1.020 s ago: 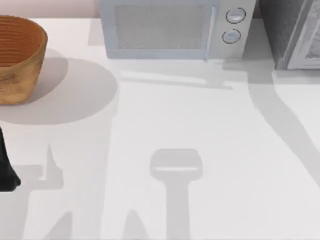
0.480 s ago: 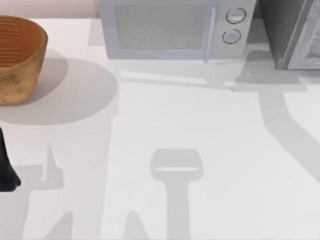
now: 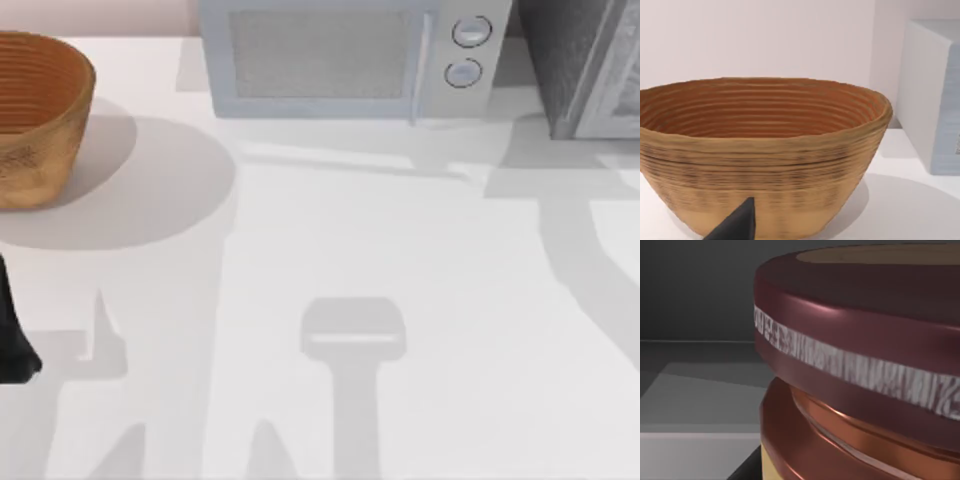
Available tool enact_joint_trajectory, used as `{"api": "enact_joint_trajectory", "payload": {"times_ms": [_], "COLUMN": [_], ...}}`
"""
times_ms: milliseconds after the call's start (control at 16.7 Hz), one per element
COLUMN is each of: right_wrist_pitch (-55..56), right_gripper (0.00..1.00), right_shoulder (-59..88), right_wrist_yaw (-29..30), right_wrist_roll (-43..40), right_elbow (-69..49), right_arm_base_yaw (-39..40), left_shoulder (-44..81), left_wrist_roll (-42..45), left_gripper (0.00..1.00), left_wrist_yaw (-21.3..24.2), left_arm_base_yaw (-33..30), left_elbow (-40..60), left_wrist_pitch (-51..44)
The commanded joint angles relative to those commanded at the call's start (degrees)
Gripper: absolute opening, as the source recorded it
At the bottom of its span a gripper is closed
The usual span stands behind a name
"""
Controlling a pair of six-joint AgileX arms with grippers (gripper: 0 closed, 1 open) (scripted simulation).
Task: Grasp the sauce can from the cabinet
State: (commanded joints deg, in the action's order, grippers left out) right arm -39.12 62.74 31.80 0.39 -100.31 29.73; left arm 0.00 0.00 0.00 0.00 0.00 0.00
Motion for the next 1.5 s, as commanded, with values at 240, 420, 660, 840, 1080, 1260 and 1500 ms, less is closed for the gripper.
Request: {"api": "enact_joint_trajectory", "payload": {"times_ms": [240, 420, 660, 840, 1080, 1260, 1500], "right_wrist_pitch": [7.84, 15.47, 25.69, 32.11, 37.62, 39.09, 39.12], "right_gripper": [0.00, 0.00, 0.00, 0.00, 0.00, 0.00, 0.00], "right_shoulder": [-12.51, -24.39, -40.18, -50.57, -59.93, -62.68, -62.73], "right_wrist_yaw": [-5.87, -11.32, -18.98, -24.43, -29.98, -31.76, -31.79], "right_wrist_roll": [-0.05, 0.11, 0.29, 0.20, -0.18, -0.38, -0.39], "right_elbow": [21.51, 41.14, 67.21, 83.14, 96.47, 100.24, 100.31], "right_arm_base_yaw": [-6.23, -11.62, -18.68, -23.48, -28.20, -29.70, -29.73], "left_shoulder": [0.00, 0.00, 0.00, 0.00, 0.00, 0.00, 0.00], "left_wrist_roll": [0.00, 0.00, 0.00, 0.00, 0.00, 0.00, 0.00], "left_gripper": [1.00, 1.00, 1.00, 1.00, 1.00, 1.00, 1.00], "left_wrist_yaw": [0.00, 0.00, 0.00, 0.00, 0.00, 0.00, 0.00], "left_arm_base_yaw": [0.00, 0.00, 0.00, 0.00, 0.00, 0.00, 0.00], "left_elbow": [0.00, 0.00, 0.00, 0.00, 0.00, 0.00, 0.00], "left_wrist_pitch": [0.00, 0.00, 0.00, 0.00, 0.00, 0.00, 0.00]}}
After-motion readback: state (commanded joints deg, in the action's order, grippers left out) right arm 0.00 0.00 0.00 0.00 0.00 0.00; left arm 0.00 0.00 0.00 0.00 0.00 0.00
